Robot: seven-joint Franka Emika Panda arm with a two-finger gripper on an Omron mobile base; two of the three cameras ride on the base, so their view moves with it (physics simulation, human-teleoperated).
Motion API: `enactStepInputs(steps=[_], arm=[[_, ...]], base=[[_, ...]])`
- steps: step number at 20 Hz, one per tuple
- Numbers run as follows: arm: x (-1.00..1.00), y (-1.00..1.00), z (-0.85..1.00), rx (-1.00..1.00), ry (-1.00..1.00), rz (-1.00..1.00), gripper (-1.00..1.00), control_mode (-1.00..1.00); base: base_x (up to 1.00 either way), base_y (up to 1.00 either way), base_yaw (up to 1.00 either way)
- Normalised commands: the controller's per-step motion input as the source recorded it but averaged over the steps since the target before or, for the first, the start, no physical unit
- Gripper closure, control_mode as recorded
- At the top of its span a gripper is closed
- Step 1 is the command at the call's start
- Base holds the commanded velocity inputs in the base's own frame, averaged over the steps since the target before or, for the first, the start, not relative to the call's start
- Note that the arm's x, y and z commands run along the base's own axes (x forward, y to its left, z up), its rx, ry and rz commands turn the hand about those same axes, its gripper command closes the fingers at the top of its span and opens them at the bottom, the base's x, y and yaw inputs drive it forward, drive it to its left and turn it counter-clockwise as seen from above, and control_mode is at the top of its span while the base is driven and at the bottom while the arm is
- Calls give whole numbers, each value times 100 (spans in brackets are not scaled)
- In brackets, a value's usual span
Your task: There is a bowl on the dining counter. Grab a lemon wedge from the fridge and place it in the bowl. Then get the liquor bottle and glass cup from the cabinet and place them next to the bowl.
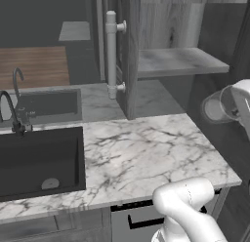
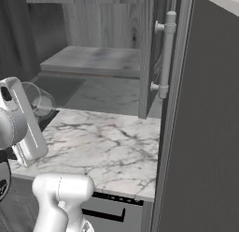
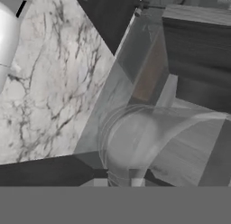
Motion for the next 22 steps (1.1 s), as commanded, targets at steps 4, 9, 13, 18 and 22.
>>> enactStepInputs(steps=[4, 9, 13, 18, 22], arm=[[-25, 3, -13, 0, 1, 0, 100, -100], [-12, 4, -4, 0, 0, 0, 100, 100], [0, 0, 0, 0, 0, 0, 100, 100], [0, 0, 0, 0, 0, 0, 100, 100], [0, 0, 0, 0, 0, 0, 100, 100]], base=[[0, 0, 0], [-65, 30, -1], [-78, 50, -8], [-63, 67, -20], [-47, 75, -34]])
